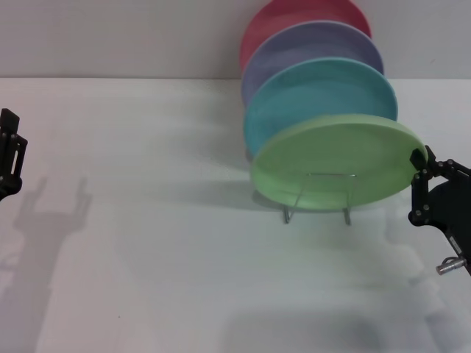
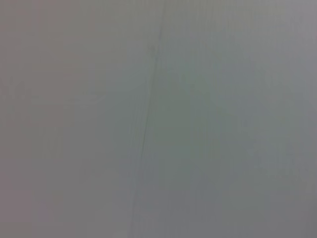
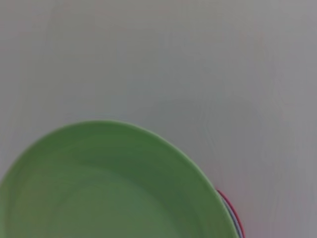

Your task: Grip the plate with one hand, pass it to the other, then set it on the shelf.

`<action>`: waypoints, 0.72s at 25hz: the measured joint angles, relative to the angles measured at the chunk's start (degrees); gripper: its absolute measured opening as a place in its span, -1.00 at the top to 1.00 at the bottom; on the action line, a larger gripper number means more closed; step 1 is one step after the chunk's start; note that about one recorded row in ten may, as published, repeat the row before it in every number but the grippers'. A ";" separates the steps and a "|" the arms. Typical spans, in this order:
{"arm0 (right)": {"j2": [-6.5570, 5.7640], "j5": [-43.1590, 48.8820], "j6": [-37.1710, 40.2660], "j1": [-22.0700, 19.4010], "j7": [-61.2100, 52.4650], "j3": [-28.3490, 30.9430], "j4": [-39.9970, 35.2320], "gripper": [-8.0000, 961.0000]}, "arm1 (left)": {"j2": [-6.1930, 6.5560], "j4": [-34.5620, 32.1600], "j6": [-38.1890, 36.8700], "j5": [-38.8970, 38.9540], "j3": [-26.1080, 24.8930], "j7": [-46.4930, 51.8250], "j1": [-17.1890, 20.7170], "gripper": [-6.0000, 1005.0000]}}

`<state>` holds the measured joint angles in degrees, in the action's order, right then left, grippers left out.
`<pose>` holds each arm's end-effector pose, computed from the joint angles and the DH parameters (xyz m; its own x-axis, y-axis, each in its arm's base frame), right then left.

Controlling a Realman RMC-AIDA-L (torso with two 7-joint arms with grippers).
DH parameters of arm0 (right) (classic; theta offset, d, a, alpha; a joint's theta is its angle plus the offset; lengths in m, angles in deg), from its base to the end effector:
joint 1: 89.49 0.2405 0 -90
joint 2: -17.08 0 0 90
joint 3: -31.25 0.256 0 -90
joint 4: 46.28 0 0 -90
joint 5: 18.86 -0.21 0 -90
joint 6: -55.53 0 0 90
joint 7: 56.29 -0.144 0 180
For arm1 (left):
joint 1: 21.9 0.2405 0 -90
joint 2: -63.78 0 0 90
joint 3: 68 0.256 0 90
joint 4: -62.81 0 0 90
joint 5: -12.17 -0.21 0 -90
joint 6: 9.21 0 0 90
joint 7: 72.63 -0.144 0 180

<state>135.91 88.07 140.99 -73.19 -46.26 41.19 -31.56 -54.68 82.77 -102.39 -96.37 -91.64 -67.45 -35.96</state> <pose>0.3106 0.2492 -0.0437 0.8100 0.2243 -0.5419 -0.4801 -0.2771 -0.8323 -0.3036 0.2510 -0.0066 0.5388 -0.3377 0.7718 0.7802 -0.1454 -0.6084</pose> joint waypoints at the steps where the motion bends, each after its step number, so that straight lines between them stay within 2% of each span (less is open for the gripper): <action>1: 0.04 0.01 -0.15 -0.10 -0.04 0.00 0.15 0.83 | 0.05 0.00 0.01 0.00 0.00 0.00 0.00 -0.33; 15: 0.09 0.03 0.94 -0.43 -2.53 0.22 -0.04 0.81 | 0.32 -0.19 -0.28 0.00 -0.32 0.38 -0.03 -0.33; 18: 0.07 0.14 3.10 -0.87 -4.29 -0.07 -0.27 0.61 | 0.35 -0.45 -0.30 -0.01 -0.36 0.46 -0.23 -0.33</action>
<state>135.97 88.21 144.09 -74.06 -50.55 41.12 -31.83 -54.33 82.31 -102.69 -96.37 -92.00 -66.99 -36.19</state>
